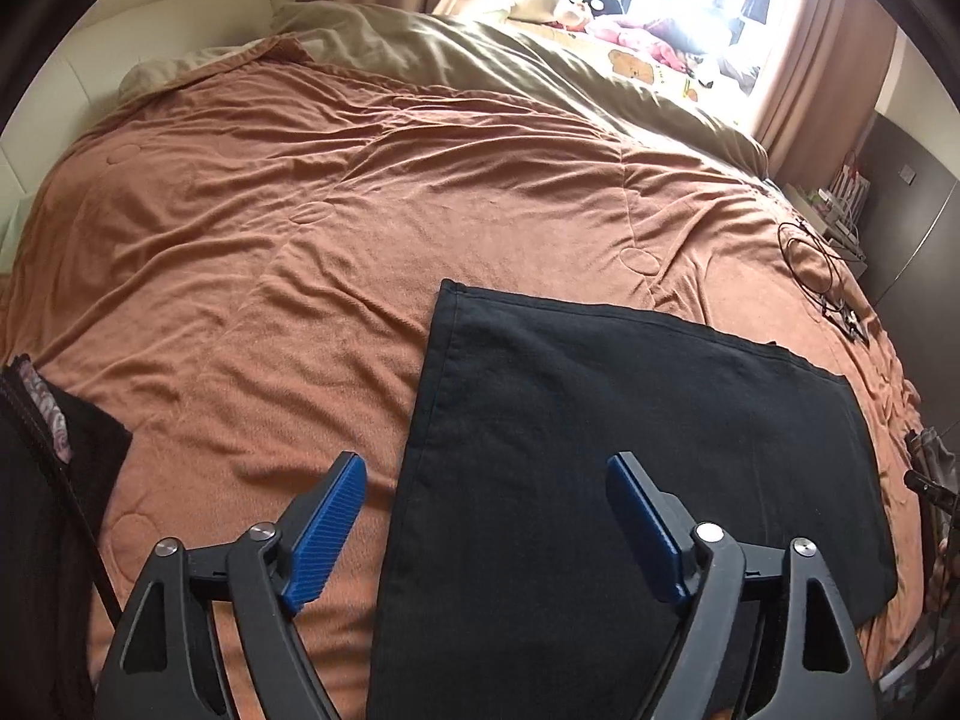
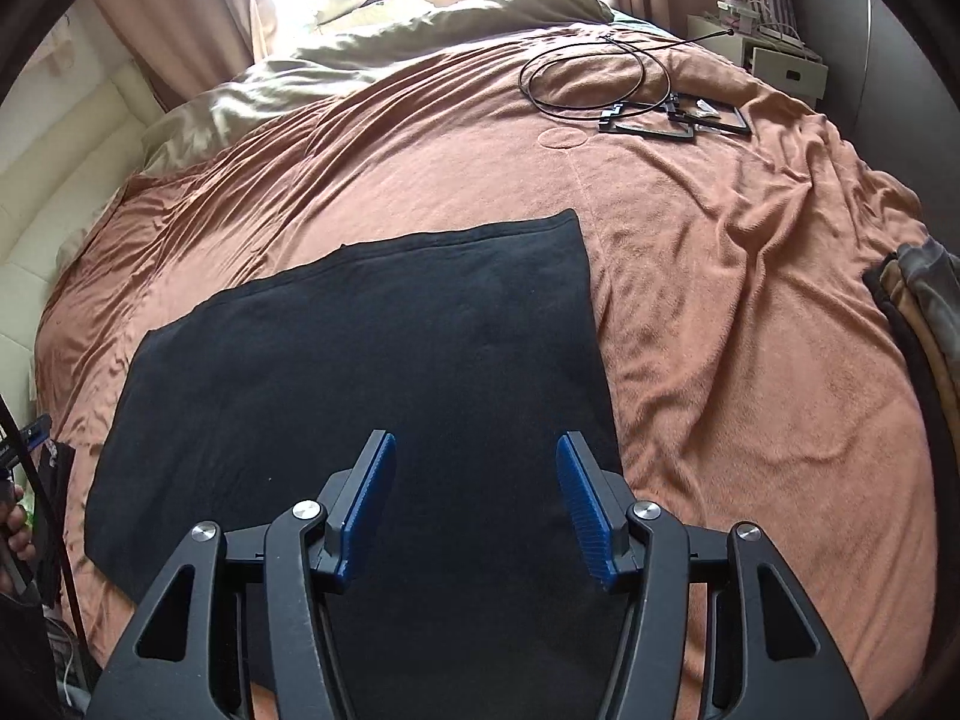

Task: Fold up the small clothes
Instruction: 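Withdraw both open grippers up and away from the folded black shirt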

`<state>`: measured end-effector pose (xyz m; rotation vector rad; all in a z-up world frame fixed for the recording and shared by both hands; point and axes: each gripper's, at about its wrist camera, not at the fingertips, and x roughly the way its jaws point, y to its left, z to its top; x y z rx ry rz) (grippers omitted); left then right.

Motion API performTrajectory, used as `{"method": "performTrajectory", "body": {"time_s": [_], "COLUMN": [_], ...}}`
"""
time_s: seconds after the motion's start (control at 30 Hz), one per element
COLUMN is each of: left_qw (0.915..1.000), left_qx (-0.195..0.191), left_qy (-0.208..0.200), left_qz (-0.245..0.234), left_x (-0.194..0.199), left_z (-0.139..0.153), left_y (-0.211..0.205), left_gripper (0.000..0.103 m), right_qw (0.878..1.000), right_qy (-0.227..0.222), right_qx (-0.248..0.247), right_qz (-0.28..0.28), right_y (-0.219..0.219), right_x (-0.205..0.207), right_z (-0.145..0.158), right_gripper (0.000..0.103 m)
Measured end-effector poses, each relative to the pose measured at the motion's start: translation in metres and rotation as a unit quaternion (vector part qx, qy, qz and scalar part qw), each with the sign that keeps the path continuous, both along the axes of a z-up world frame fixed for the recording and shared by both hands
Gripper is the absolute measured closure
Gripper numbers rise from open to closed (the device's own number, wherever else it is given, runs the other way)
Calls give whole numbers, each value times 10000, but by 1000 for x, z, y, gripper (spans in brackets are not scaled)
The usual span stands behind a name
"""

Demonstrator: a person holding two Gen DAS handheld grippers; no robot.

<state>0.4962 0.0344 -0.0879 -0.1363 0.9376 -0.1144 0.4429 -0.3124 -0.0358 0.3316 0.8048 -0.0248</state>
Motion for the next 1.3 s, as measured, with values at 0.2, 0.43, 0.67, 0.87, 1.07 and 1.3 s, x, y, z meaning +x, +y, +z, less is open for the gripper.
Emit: {"method": "performTrajectory", "body": {"time_s": [0.2, 0.43, 0.67, 0.87, 1.07, 1.3], "left_qw": [9998, 9990, 9976, 9967, 9956, 9933], "left_qx": [-123, -296, -374, -423, -642, -957], "left_qy": [-122, -299, -571, -689, -688, -652], "left_qz": [99, 165, 131, 71, 35, 27], "left_x": [-48, -105, -169, -217, -248, -247], "left_z": [13, 30, 60, 76, 72, 48], "left_y": [4, 6, 8, 9, 13, 21], "left_gripper": [9, 3, 2, 2, 2, 7], "right_qw": [9994, 9982, 9958, 9949, 9934, 9903], "right_qy": [-294, -532, -826, -900, -980, -1081], "right_qx": [81, 126, 223, 359, 570, 865], "right_qz": [158, 226, 323, 289, 200, -146], "right_y": [8, 15, 20, 24, 19, 2], "right_x": [-54, -125, -194, -242, -276, -281], "right_z": [11, 25, 43, 42, 34, 4], "right_gripper": [21, 15, 14, 14, 14, 14]}}
